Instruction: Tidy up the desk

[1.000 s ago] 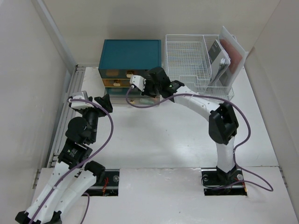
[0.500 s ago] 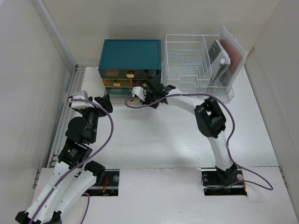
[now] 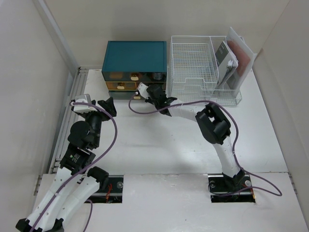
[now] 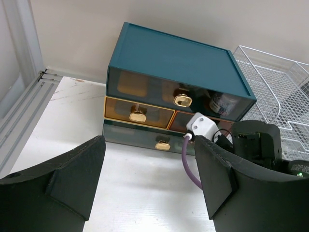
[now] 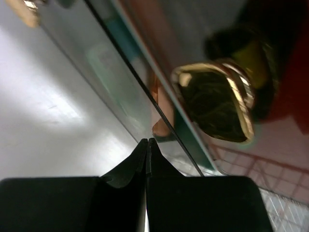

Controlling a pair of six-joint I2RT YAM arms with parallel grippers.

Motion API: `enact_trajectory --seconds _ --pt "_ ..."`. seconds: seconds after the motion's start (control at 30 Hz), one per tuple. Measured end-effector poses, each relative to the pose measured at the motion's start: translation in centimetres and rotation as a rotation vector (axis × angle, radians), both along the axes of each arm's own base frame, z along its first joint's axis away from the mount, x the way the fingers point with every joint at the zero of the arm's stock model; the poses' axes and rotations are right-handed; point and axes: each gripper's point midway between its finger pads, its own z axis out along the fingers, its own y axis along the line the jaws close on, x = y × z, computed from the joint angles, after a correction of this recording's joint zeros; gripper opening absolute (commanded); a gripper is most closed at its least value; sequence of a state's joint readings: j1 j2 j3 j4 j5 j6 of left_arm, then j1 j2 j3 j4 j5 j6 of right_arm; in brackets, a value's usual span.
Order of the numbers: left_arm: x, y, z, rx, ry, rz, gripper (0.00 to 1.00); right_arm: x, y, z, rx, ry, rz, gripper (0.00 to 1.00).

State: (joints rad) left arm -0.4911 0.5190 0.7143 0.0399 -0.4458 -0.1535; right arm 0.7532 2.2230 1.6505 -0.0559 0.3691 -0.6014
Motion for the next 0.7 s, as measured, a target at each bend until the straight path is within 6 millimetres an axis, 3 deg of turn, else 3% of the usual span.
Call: enact_trajectory --seconds 0.27,0.43,0.53,0.6,0.63,0.67,0.7 --pt "0.0 0.0 0.0 0.0 0.0 0.0 0.71 1.4 -1.6 1.2 -0.017 -0.184 -0.134 0.0" --pt "0.0 0.0 0.0 0.0 0.0 0.0 0.71 1.3 -1.6 1.7 -0.032 -0.234 -0.141 0.0" --pt "0.0 0.0 0.0 -0.001 0.0 0.0 0.71 0.3 -0.9 0.9 -0.055 -0.175 -0.072 0.01" --pt "0.0 0.0 0.0 0.0 0.0 0.0 0.8 -1.6 0.1 0.6 -0.06 -0.072 0.049 0.16" --pt "0.0 0.0 0.0 0.001 0.0 0.0 0.89 -2.8 0.7 0.9 -0.051 -0.019 0.125 0.39" --pt "0.0 0.0 0.0 0.002 0.0 0.001 1.0 -4.2 1.5 1.8 -0.029 0.029 0.207 0.49" --pt "0.0 0.0 0.0 0.003 0.0 0.001 1.0 -5.8 2.3 3.2 -0.001 0.068 0.295 0.58"
